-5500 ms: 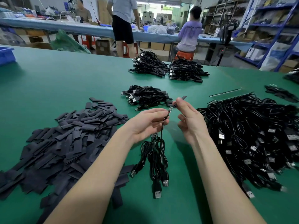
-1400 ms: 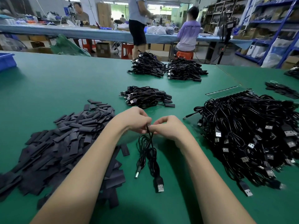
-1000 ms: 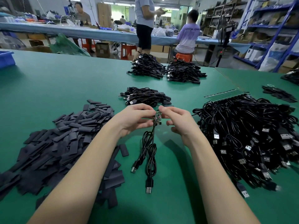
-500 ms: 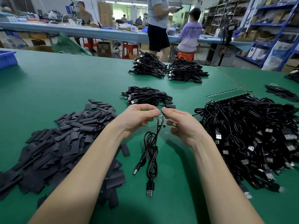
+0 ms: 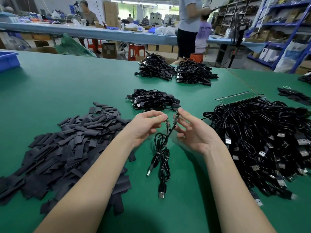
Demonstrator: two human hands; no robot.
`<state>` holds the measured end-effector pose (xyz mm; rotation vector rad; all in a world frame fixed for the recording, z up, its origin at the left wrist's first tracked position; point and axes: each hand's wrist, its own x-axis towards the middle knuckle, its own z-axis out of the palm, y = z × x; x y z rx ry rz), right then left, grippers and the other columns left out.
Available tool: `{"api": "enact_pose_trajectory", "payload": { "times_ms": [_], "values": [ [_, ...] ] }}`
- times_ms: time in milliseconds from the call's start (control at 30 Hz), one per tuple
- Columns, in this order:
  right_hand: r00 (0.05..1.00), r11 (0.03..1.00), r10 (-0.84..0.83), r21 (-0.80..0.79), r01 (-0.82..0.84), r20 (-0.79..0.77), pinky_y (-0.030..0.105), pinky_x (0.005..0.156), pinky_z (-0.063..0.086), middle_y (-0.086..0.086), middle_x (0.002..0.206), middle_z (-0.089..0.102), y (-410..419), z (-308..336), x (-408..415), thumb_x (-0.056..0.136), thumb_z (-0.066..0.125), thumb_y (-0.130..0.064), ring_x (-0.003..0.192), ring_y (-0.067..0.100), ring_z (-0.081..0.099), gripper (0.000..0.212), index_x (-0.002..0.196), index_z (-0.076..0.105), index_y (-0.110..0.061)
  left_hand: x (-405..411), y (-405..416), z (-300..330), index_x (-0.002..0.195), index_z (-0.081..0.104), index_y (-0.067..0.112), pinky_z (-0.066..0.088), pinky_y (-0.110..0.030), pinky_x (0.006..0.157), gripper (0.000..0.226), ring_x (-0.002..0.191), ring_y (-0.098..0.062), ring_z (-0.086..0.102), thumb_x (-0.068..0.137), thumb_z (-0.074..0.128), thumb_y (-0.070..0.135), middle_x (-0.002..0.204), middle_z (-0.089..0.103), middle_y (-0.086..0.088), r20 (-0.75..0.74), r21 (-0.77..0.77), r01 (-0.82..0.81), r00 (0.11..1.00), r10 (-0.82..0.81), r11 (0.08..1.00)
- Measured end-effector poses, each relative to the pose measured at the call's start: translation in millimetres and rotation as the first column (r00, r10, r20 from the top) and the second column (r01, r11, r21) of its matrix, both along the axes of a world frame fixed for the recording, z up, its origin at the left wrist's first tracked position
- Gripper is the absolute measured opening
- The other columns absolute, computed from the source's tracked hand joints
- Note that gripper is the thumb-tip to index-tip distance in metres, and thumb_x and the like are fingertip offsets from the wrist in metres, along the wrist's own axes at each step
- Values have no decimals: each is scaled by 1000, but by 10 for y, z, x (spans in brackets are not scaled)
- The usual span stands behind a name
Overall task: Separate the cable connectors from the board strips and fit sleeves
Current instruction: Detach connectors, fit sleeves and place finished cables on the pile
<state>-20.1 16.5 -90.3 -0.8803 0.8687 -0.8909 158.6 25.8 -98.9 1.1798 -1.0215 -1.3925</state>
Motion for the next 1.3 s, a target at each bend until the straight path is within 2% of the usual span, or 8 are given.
{"api": "enact_pose_trajectory", "payload": {
  "times_ms": [200,367,500,667,800,933,1167,1300],
  "values": [
    [987,967,-63,-255,23,-148,24,68,38,-17,88,71,14,144,28,63,82,-48,81,8,56,22,81,81,-35,-63,23,11,100,73,23,48,-17,79,11,80,4,62,90,73,27,93,71,13,600,-287,-86,760,249,954],
    [958,942,-209,-305,143,-196,25,68,37,-19,88,71,46,206,118,80,82,-43,83,9,52,8,82,81,-35,-52,31,198,102,70,21,51,-18,66,12,72,0,65,98,63,30,92,70,5,440,-313,-37,880,180,949],
    [984,959,-175,-229,166,-20,19,56,37,-15,90,71,48,213,44,76,82,-38,73,8,55,12,83,81,-28,32,56,164,107,68,16,54,-18,63,12,75,-8,69,96,67,22,96,71,-1,400,-72,71,916,-36,995],
    [942,896,-204,-438,69,-268,17,57,42,-15,81,70,67,205,89,89,77,-37,69,5,56,8,81,79,-35,6,62,144,105,71,12,58,-20,70,11,79,-13,73,100,61,14,97,76,-5,147,-43,89,986,-82,995],
    [898,810,-349,-569,145,-268,17,62,48,-17,76,71,61,166,215,89,79,-33,70,-1,61,11,79,77,-31,4,57,141,115,68,16,57,-25,74,22,83,-11,73,102,57,30,103,74,1,304,72,202,928,-214,977],
    [890,868,-335,-469,163,-310,19,62,53,-13,80,73,22,130,119,88,80,-35,82,8,66,11,79,79,-28,112,87,124,109,68,15,56,-31,79,16,65,-9,65,94,71,19,71,65,2,294,123,342,884,-363,932],
    [866,891,-355,-409,199,-353,29,83,57,-21,74,74,-1,132,26,85,82,-36,83,2,70,12,80,79,-27,169,91,220,94,71,21,52,-22,68,9,74,-12,62,91,67,14,83,66,2,634,53,214,748,-198,975],
    [891,875,-373,-416,245,-260,22,76,48,-18,74,74,20,158,241,86,81,-33,76,-6,69,11,77,78,-28,7,108,245,107,65,21,55,-21,79,16,91,-10,71,92,72,22,102,75,5,360,-128,167,926,-111,978]
  ]
}}
